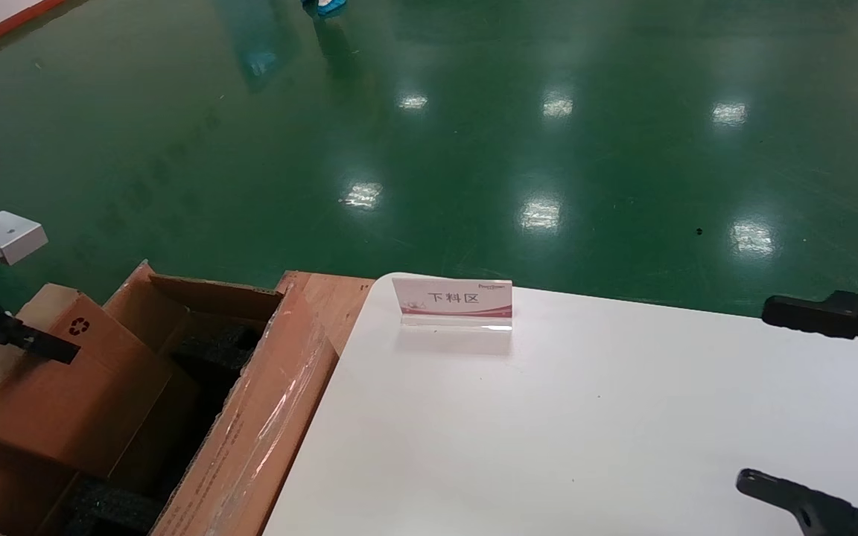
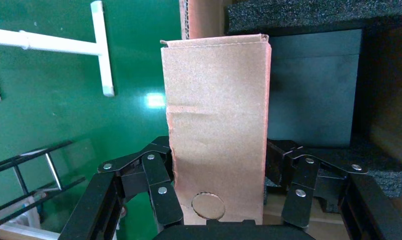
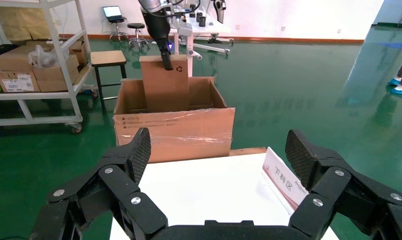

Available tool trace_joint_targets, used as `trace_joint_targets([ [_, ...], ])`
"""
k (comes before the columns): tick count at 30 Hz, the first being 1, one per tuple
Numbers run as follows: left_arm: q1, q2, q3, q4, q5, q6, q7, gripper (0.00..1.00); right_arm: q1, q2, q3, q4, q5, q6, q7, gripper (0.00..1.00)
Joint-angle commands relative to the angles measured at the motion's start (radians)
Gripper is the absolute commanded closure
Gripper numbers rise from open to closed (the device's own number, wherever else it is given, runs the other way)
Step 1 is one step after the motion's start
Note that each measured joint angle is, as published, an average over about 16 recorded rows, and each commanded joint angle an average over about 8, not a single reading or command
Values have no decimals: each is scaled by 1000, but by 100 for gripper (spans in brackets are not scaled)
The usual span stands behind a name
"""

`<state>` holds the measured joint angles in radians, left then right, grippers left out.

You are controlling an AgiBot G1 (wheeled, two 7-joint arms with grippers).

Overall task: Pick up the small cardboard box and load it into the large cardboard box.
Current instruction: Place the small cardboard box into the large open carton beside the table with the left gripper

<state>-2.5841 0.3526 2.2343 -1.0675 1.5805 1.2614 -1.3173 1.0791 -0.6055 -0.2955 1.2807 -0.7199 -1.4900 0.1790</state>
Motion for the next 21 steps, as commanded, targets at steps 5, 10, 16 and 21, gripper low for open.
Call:
trace_joint_targets([
  [5, 44, 33, 8, 37, -24, -10, -3, 100, 0, 0, 0, 0, 0, 0, 0, 0],
  [10, 78, 69, 19, 59, -21, -11, -15, 100, 0, 0, -1, 0, 0, 0, 0, 0],
  [16, 113, 112, 32, 82, -7, -14, -41, 100, 0, 0, -1, 0, 1, 0, 0, 0],
  [21, 147, 151, 40, 102, 3, -28, -70, 100, 0, 0, -1, 0, 1, 1, -1, 0],
])
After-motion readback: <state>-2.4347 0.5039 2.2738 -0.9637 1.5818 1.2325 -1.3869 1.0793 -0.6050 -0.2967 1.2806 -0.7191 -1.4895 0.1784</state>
